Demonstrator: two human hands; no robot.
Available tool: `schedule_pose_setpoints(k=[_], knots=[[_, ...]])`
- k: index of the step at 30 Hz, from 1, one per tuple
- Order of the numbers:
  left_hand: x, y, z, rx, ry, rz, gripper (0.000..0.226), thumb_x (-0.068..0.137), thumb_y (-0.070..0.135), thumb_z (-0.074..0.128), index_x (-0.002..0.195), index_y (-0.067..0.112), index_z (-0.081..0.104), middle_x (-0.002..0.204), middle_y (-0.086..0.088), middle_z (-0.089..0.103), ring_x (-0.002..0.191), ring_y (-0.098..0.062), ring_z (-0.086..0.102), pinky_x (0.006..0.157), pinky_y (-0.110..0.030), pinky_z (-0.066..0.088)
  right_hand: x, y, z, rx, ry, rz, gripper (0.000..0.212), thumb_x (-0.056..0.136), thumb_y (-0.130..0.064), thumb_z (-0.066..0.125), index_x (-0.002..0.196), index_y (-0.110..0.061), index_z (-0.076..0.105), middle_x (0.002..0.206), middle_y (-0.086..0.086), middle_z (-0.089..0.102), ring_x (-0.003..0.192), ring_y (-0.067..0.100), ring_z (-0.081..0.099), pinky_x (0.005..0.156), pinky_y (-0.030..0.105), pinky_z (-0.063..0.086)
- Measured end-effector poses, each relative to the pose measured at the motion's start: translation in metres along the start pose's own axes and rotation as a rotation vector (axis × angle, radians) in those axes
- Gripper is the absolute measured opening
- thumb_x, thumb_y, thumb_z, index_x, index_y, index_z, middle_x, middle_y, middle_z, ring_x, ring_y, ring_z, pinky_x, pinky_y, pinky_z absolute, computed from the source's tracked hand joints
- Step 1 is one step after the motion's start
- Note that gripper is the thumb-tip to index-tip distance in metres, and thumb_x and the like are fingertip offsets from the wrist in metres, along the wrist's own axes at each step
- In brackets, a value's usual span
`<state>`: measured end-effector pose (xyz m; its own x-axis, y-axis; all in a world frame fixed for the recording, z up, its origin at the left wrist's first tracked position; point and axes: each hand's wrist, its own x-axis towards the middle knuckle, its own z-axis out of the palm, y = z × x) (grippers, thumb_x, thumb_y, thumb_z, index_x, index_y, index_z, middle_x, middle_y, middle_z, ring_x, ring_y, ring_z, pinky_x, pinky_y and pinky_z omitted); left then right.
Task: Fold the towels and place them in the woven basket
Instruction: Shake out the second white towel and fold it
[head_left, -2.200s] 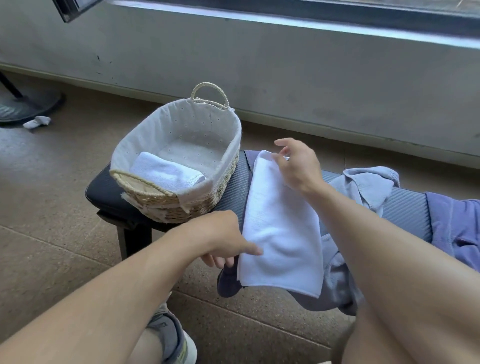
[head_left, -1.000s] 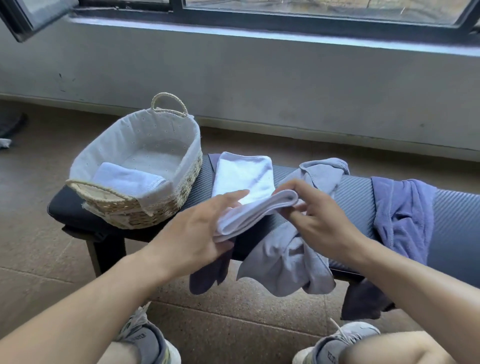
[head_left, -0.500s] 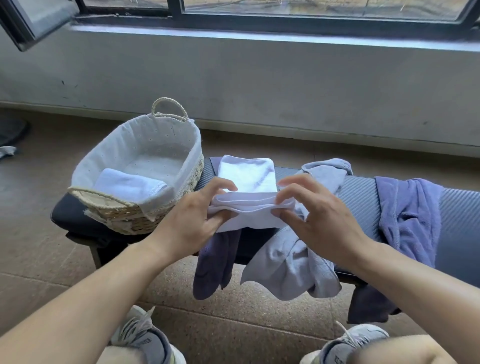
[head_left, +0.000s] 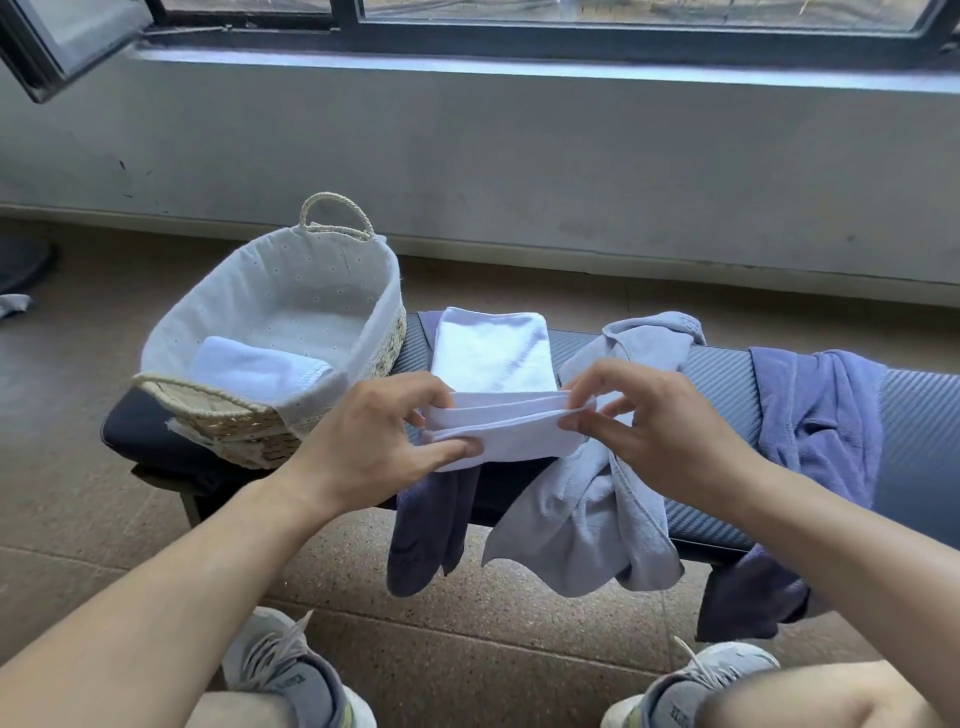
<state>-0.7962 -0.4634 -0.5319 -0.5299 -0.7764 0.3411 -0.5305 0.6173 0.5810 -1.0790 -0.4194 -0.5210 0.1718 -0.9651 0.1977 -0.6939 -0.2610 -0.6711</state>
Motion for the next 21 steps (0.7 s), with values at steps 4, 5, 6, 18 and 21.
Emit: schedule_pose_setpoints(k=[4, 5, 6, 18, 21], knots=[[-0.001, 0.003, -0.002, 0.003, 0.0, 0.005, 0.034, 0.074, 0.05, 0.082, 0.079, 0.024, 0.062, 0.079, 0.012, 0.065, 0.07, -0.001, 0.058, 0.065, -0.007, 0.039, -0.001, -0.001, -0.004, 0.055, 0.008, 0.009, 0.015, 0.085, -0.031, 0.079, 0.082, -0.027, 0.065, 0.096, -0.021, 0.075, 0.086, -0.001, 0.069, 0.073, 0.015, 0.051], [-0.001, 0.004, -0.002, 0.003, 0.005, 0.008, 0.034, 0.074, 0.05, 0.082, 0.078, 0.023, 0.062, 0.078, 0.012, 0.065, 0.07, -0.001, 0.057, 0.065, -0.008, 0.039, -0.002, -0.001, -0.005, 0.062, 0.012, 0.01, 0.016, 0.084, -0.029, 0.08, 0.081, -0.026, 0.065, 0.095, -0.02, 0.075, 0.085, 0.001, 0.069, 0.073, 0.018, 0.053], [-0.001, 0.004, -0.001, 0.002, 0.009, 0.013, 0.034, 0.075, 0.049, 0.082, 0.077, 0.022, 0.061, 0.075, 0.012, 0.064, 0.069, -0.001, 0.056, 0.064, -0.009, 0.038, -0.002, -0.001, -0.005, 0.069, 0.016, 0.013, 0.016, 0.083, -0.027, 0.081, 0.081, -0.026, 0.065, 0.094, -0.018, 0.076, 0.084, 0.003, 0.07, 0.074, 0.021, 0.055], [-0.005, 0.023, 0.0, -0.132, 0.044, 0.0, 0.033, 0.087, 0.043, 0.073, 0.085, 0.028, 0.043, 0.049, 0.0, 0.039, 0.044, -0.008, 0.028, 0.047, -0.014, 0.025, -0.007, -0.008, -0.004, -0.059, -0.111, -0.077, 0.064, 0.075, -0.062, 0.075, 0.132, -0.038, 0.058, 0.119, -0.021, 0.064, 0.117, 0.0, 0.057, 0.102, 0.029, 0.046], [-0.004, 0.023, 0.002, -0.143, 0.045, -0.004, 0.034, 0.09, 0.045, 0.073, 0.083, 0.029, 0.044, 0.053, -0.002, 0.043, 0.047, -0.01, 0.029, 0.055, -0.015, 0.041, -0.006, -0.009, 0.01, -0.151, -0.092, -0.09, 0.043, 0.08, -0.058, 0.073, 0.117, -0.039, 0.065, 0.108, -0.021, 0.068, 0.099, 0.001, 0.061, 0.087, 0.033, 0.051]])
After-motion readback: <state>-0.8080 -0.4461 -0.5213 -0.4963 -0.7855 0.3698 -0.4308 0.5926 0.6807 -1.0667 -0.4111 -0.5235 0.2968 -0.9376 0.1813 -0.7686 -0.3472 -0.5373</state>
